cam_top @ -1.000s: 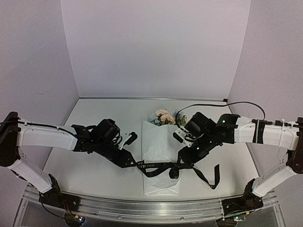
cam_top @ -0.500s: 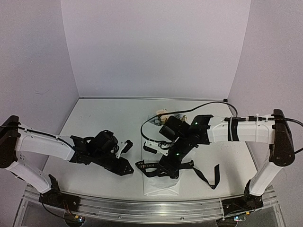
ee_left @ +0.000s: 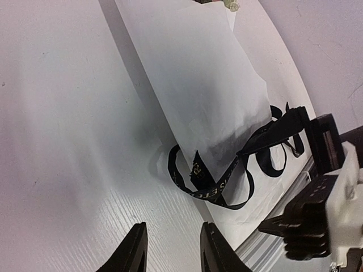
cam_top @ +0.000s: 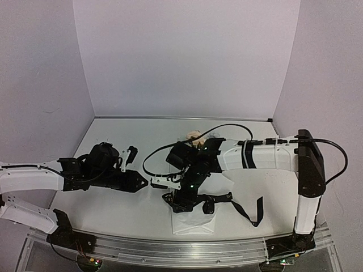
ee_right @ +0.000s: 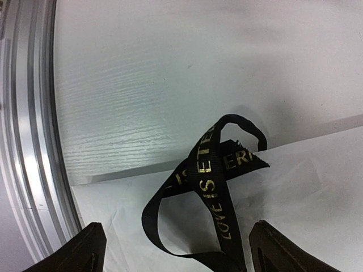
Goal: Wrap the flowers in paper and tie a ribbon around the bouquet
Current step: Cross the ribbon over the folded bouquet.
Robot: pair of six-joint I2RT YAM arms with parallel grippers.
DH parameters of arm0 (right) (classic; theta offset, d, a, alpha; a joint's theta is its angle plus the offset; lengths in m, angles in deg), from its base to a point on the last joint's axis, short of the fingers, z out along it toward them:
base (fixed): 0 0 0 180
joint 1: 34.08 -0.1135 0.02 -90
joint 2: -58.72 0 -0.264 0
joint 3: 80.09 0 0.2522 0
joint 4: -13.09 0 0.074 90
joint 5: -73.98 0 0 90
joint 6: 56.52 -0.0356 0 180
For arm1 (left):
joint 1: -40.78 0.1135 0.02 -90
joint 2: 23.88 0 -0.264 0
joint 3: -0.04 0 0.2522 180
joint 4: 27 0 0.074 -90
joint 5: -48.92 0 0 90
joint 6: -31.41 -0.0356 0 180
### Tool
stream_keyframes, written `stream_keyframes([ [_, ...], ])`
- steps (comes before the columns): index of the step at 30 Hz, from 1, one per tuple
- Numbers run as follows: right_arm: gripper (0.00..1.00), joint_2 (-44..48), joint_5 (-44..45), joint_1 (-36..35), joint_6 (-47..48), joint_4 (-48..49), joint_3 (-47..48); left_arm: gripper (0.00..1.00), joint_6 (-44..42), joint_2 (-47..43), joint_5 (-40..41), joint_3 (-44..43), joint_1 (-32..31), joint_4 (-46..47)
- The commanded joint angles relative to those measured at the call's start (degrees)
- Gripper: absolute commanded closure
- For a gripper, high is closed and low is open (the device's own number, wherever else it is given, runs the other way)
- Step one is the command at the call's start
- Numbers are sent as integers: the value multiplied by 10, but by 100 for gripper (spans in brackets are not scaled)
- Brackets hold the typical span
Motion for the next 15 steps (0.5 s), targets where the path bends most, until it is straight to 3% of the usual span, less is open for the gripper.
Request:
stream_keyframes([
  [1, 10, -33, 73, -17, 52, -22, 44, 66, -6, -23, 8, 3, 9, -28],
  [10, 13, -72, 182, -31, 68, -12, 67, 65, -19, -35, 7, -8, 20, -46],
  [15, 24, -79, 210, -34, 68, -11, 68, 65, -21, -34, 6, -14, 22, -50],
])
